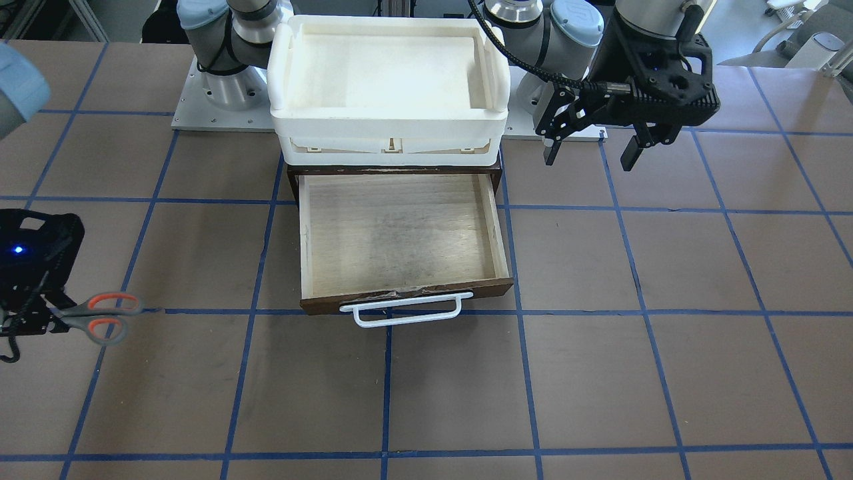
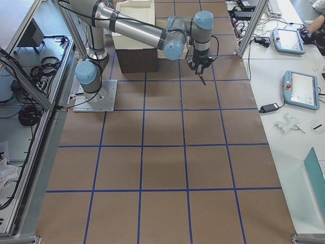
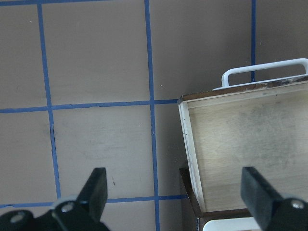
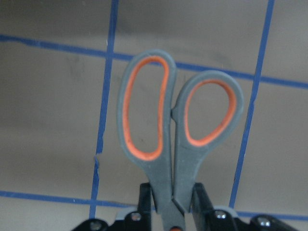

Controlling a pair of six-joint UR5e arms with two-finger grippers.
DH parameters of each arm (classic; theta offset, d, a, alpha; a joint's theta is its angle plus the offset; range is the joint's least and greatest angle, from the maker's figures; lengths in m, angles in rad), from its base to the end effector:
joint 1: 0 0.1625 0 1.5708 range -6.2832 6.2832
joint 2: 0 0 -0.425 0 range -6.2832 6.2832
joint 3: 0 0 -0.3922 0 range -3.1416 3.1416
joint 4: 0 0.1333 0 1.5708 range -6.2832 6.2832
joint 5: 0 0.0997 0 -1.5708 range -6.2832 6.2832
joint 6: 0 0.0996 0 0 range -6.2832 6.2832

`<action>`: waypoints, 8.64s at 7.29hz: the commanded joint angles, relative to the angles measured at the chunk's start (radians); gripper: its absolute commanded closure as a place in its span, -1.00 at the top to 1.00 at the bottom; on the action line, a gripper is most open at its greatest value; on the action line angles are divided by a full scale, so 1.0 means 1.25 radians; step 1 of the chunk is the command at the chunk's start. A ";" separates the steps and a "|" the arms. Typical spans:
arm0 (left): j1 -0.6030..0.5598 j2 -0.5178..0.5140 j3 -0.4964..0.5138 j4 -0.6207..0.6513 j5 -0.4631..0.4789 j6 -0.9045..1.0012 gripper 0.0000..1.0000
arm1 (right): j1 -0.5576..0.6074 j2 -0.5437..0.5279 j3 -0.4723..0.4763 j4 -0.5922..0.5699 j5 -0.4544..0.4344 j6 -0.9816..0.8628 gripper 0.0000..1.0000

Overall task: Put scissors in drawer and close it
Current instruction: 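Carry the scissors with the right gripper over the open drawer and lower, then open the right gripper to drop the scissors and raise it away, then reach the left gripper to the drawer's white handle and lower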

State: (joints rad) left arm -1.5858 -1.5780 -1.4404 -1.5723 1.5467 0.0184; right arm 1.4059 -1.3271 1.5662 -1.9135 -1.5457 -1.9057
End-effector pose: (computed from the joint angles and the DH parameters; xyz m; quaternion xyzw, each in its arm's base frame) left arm -0.1432 -0.5012 0.5490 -0.0174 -0.9979 0.0608 0.0119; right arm 0.0366 -0.6073 0.3933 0.7639 -0.6431 0.0372 0.0381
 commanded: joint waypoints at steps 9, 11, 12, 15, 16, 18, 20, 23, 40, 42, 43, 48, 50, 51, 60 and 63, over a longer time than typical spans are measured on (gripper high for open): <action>0.000 0.001 0.000 0.000 0.001 0.000 1.00 | 0.429 -0.006 0.009 0.058 0.016 0.349 -1.00; 0.000 0.002 0.000 0.000 0.001 0.000 1.00 | 0.434 0.020 0.009 0.057 0.061 0.383 -1.00; 0.000 0.002 0.000 -0.001 0.001 0.000 1.00 | 0.446 0.031 0.009 0.051 0.077 0.388 -1.00; -0.001 0.002 0.000 -0.001 0.001 0.000 1.00 | 0.457 0.066 0.009 0.048 0.077 0.415 -1.00; -0.001 0.001 0.000 -0.001 0.001 -0.001 1.00 | 0.457 0.077 0.007 0.047 0.077 0.416 -1.00; -0.001 0.002 0.000 -0.001 0.001 -0.001 1.00 | 0.457 0.092 0.007 0.039 0.078 0.415 -1.00; -0.001 0.002 0.000 -0.001 0.000 -0.001 1.00 | 0.456 0.097 0.004 0.034 0.079 0.420 -1.00; -0.001 -0.003 0.000 0.000 -0.002 -0.004 1.00 | 0.456 0.098 0.004 0.036 0.081 0.509 0.60; -0.204 -0.418 0.113 0.295 0.028 -0.270 0.98 | 0.109 -0.216 0.042 0.160 0.022 1.413 1.00; -0.204 -0.470 0.120 0.291 0.028 -0.302 0.96 | 0.109 -0.228 0.044 0.187 0.024 1.413 1.00; -0.204 -0.487 0.130 0.287 0.028 -0.315 0.95 | 0.109 -0.231 0.045 0.188 0.022 1.414 1.00; -0.214 -0.572 0.139 0.274 0.013 -0.377 0.88 | 0.107 -0.226 0.055 0.174 0.012 1.413 1.00; -0.214 -0.583 0.140 0.252 0.011 -0.376 0.86 | 0.106 -0.227 0.052 0.177 0.020 1.414 1.00; -0.214 -0.593 0.140 0.245 0.012 -0.376 0.80 | 0.107 -0.230 0.052 0.176 0.022 1.414 1.00; -0.220 -0.540 0.144 0.123 -0.026 -0.377 0.87 | 0.107 -0.248 0.064 0.207 -0.014 1.515 1.00; -0.227 -0.529 0.145 0.114 -0.027 -0.388 0.90 | 0.107 -0.246 0.065 0.205 -0.016 1.510 1.00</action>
State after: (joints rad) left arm -1.8660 -2.2478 -1.2597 -1.4214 1.5132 -0.4596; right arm 1.5401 -1.6359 1.6471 -1.6562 -1.5644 -0.0175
